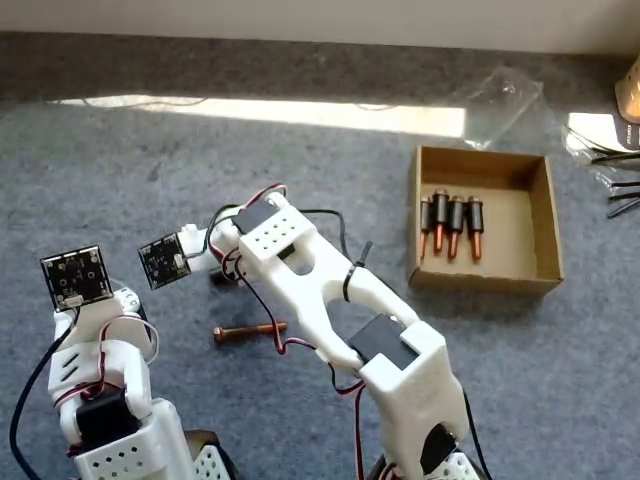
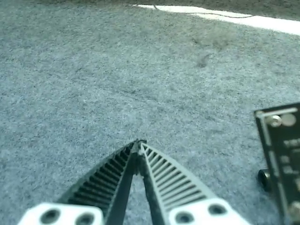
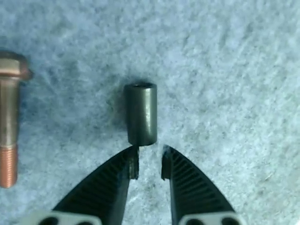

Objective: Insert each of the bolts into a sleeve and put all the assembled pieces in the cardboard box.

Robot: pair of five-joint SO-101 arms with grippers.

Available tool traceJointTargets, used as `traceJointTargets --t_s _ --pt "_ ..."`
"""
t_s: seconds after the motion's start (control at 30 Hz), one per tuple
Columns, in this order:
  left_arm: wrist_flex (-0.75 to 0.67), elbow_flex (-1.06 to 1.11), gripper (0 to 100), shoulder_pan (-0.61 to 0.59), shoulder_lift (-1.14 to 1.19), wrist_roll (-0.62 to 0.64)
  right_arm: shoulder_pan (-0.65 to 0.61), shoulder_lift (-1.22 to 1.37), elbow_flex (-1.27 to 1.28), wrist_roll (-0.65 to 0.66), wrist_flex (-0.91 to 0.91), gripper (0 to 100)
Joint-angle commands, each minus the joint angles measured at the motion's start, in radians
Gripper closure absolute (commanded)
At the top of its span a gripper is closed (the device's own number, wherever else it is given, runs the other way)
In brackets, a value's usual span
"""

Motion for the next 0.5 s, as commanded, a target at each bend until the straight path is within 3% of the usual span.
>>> traceJointTargets --t_s 0.0,0.47 --pt "0.003 -0.033 99 -0.002 -0.010 -0.006 -0.030 -0.013 -0.050 0.009 -0.001 92.5" --pt "0.003 -0.030 99 -0.002 -0.010 -0.006 -0.087 0.062 -0.033 0.003 -0.105 92.5"
